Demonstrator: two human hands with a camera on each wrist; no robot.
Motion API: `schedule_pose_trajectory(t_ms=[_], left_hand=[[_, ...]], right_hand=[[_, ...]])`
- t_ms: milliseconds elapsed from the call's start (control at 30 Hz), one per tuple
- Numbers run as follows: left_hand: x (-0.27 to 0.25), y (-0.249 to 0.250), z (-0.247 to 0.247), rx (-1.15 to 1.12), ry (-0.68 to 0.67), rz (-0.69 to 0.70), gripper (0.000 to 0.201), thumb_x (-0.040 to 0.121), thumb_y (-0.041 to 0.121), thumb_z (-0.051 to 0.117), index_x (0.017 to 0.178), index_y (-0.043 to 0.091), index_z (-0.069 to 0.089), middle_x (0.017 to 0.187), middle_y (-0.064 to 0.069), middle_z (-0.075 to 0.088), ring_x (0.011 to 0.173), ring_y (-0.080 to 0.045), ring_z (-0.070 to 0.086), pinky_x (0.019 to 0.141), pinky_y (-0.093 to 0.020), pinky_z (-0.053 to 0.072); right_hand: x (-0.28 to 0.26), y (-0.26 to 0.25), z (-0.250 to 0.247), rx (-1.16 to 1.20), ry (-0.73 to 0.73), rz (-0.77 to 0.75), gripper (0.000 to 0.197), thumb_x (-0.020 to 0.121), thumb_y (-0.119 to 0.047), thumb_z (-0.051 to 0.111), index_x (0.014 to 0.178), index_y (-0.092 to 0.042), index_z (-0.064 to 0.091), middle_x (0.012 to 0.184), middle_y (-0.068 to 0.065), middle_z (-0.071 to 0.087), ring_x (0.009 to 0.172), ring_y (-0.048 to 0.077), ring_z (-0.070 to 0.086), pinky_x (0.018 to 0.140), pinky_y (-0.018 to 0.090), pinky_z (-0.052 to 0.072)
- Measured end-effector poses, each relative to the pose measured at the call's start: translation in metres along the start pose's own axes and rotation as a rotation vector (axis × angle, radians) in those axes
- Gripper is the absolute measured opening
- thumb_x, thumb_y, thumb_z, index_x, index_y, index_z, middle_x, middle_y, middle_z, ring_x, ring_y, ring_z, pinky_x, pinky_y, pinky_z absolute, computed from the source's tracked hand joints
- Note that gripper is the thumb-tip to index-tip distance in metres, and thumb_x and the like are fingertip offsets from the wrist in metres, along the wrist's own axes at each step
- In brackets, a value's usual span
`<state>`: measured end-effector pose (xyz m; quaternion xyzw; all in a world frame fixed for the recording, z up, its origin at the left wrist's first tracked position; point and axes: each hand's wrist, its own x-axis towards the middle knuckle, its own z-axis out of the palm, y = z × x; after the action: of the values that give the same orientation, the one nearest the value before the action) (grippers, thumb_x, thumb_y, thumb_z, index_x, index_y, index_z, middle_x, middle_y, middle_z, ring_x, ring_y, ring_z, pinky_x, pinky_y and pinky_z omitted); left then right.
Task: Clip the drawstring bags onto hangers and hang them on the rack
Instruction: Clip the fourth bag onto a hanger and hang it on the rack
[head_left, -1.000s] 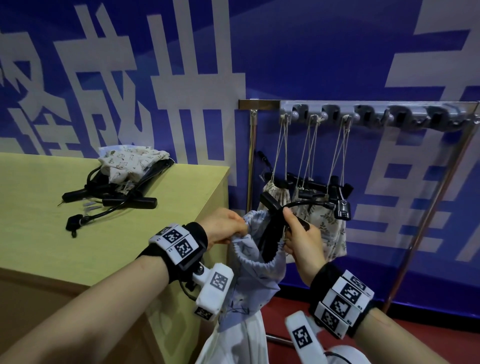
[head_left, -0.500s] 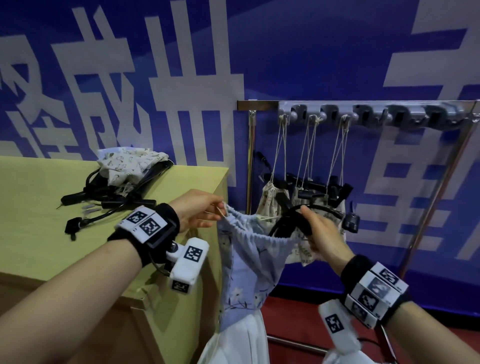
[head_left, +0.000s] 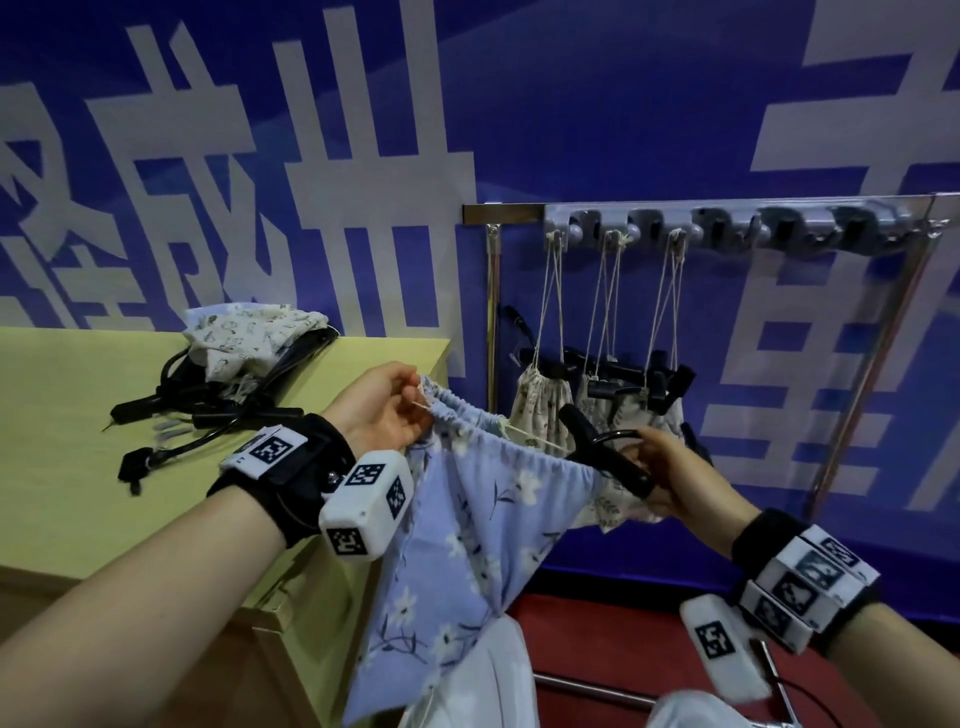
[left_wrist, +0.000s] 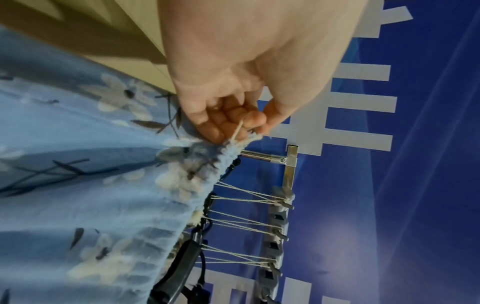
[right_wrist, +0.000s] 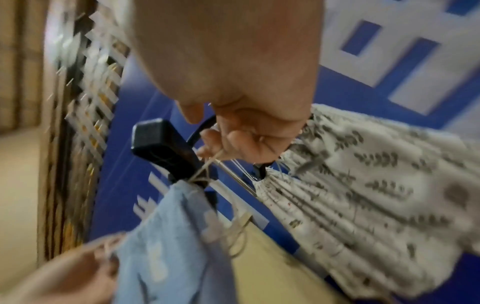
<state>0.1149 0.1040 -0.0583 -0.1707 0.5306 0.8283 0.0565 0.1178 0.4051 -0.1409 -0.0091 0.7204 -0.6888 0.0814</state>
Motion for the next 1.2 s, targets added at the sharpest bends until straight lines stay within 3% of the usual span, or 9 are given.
schedule_pose_trajectory(t_ms=[100,200,367,500,567,667,833,1000,1200], left_hand=[[-0.002,0.002,0.004,0.035,-0.07,-0.029,0.025,0.094,0.021,0.049,0.071,0.014,0.053,0.039,0.008,0.029,0.039,-0.005,0.032,0.047,-0.018,0.039],[-0.006,0.001,0.009,0.218,-0.117,-0.063,0.025,0.097,0.022,0.049,0.077,0.012,0.06,0.04,0.009,0.026,0.034,-0.005,0.027,0.037,-0.014,0.031],[-0.011,0.003,0.006,0.429,-0.119,-0.027,0.022,0.098,0.024,0.048,0.085,0.014,0.063,0.042,0.011,0.028,0.034,-0.003,0.03,0.051,-0.02,0.021],[-0.01,0.002,0.01,0.28,-0.068,0.018,0.026,0.097,0.019,0.048,0.073,0.013,0.058,0.038,0.01,0.025,0.033,-0.005,0.03,0.049,-0.016,0.025],[-0.009,0.0,0.016,0.248,-0.056,0.053,0.027,0.098,0.019,0.046,0.073,0.014,0.056,0.036,0.01,0.024,0.031,-0.004,0.027,0.043,-0.014,0.027],[-0.01,0.0,0.024,0.283,-0.09,0.099,0.027,0.098,0.023,0.046,0.073,0.017,0.056,0.038,0.01,0.027,0.036,-0.004,0.031,0.051,-0.019,0.031],[-0.015,-0.001,0.031,0.431,-0.123,0.15,0.024,0.097,0.026,0.05,0.079,0.017,0.063,0.048,0.01,0.035,0.045,-0.006,0.039,0.055,-0.019,0.037],[-0.021,-0.004,0.034,0.799,0.009,0.286,0.018,0.086,0.012,0.061,0.068,0.011,0.066,0.045,0.008,0.039,0.038,-0.007,0.036,0.038,-0.015,0.033],[-0.026,-0.014,0.027,1.124,-0.121,0.04,0.02,0.091,0.012,0.055,0.095,0.004,0.074,0.042,0.011,0.044,0.049,-0.011,0.039,0.052,-0.021,0.037]], right_hand=[[-0.004,-0.003,0.002,0.335,0.021,-0.044,0.023,0.095,-0.022,0.043,0.076,-0.013,0.05,0.057,-0.002,0.036,0.042,0.008,0.026,0.041,0.02,0.024],[0.001,-0.007,0.005,0.498,0.032,0.039,0.037,0.099,-0.017,0.04,0.062,-0.017,0.039,0.044,-0.006,0.028,0.032,0.005,0.022,0.035,0.019,0.019],[0.0,-0.003,0.002,0.442,-0.015,0.218,0.037,0.099,-0.019,0.045,0.063,-0.021,0.034,0.039,-0.009,0.024,0.028,0.003,0.019,0.027,0.015,0.016],[0.001,-0.005,0.007,0.599,0.13,0.108,0.037,0.098,-0.014,0.047,0.061,-0.016,0.05,0.038,-0.008,0.032,0.028,0.002,0.025,0.029,0.013,0.023],[0.001,-0.005,0.011,0.579,0.168,0.014,0.038,0.098,-0.011,0.043,0.062,-0.014,0.055,0.04,-0.007,0.041,0.03,0.002,0.032,0.032,0.012,0.029],[0.0,-0.007,0.015,0.512,0.178,-0.093,0.033,0.095,-0.008,0.047,0.066,-0.012,0.062,0.051,0.001,0.054,0.037,0.008,0.044,0.037,0.015,0.033],[0.002,-0.012,0.024,0.492,0.112,0.013,0.029,0.093,-0.017,0.057,0.064,-0.015,0.058,0.048,-0.003,0.042,0.036,0.008,0.042,0.043,0.022,0.039],[-0.005,-0.007,0.024,0.361,-0.105,0.213,0.023,0.095,-0.023,0.053,0.079,-0.009,0.063,0.038,-0.006,0.026,0.03,0.009,0.029,0.032,0.02,0.035],[-0.004,0.005,0.039,0.102,-0.072,0.159,0.018,0.091,-0.008,0.059,0.075,-0.003,0.067,0.051,0.005,0.048,0.033,0.01,0.046,0.031,0.017,0.04]])
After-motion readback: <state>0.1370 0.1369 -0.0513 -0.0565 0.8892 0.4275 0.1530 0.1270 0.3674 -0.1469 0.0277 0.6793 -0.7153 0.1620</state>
